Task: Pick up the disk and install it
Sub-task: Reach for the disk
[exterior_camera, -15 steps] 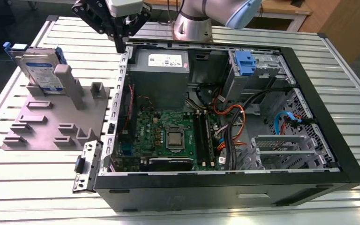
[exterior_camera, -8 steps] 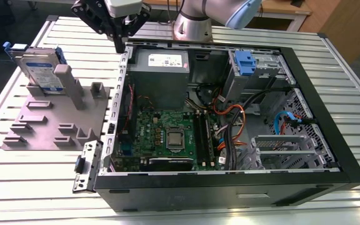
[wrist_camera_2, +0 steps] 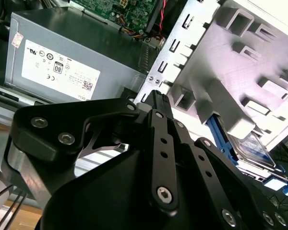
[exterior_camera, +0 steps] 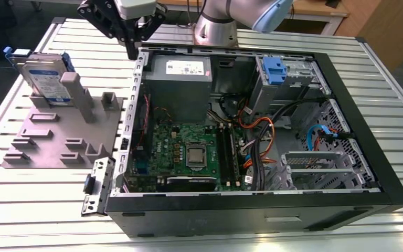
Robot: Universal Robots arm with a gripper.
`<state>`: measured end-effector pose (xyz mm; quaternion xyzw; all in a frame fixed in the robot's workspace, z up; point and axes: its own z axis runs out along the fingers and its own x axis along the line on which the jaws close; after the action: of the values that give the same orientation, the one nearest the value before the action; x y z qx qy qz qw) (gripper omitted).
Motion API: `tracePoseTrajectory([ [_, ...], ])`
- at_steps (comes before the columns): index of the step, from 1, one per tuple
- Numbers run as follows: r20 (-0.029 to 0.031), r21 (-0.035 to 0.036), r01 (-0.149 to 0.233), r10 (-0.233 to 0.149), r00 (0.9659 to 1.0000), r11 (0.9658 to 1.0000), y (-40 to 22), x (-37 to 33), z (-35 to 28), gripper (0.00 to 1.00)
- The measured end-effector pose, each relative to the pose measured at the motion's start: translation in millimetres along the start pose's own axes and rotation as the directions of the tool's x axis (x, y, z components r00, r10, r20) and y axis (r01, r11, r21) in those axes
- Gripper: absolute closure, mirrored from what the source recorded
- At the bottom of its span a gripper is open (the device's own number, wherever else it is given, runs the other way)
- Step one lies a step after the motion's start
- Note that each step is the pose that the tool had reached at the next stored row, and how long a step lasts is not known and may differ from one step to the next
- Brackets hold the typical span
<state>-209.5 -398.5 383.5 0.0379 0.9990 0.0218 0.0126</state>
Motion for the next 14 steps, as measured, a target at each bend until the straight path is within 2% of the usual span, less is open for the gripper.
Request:
tracePoseTrajectory([
  [14, 0.0002, -0.0002, 0.0, 0.0, 1.0, 1.0, 0.0, 3.0, 0.8, 0.89],
])
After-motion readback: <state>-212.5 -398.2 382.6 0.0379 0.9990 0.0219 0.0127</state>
